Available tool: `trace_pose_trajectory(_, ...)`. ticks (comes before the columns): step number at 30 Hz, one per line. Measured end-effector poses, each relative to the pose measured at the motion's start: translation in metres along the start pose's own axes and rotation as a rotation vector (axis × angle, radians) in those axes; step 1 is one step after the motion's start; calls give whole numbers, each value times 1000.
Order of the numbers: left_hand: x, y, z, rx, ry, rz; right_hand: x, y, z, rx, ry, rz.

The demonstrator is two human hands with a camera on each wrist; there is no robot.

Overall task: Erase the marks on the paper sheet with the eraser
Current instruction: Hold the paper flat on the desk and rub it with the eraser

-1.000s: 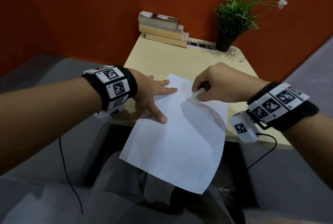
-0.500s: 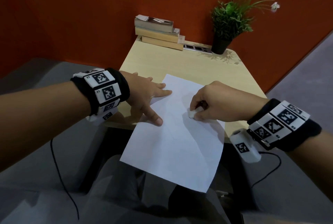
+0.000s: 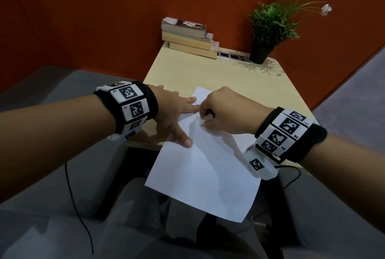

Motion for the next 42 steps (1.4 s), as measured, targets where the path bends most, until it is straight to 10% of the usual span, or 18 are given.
trace_pose_trajectory(42, -4, 1, 3, -23, 7, -11, -4, 7, -8, -46, 165, -191)
Point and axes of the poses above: each hand's wrist, its own x-axis towards the middle knuckle, its own y-axis out of the back of the hand, z = x × y, the point moved 2 cm from there along x, towards the middle knuckle, and after that the axes turned 12 degrees about x, right-handed, at the moved point
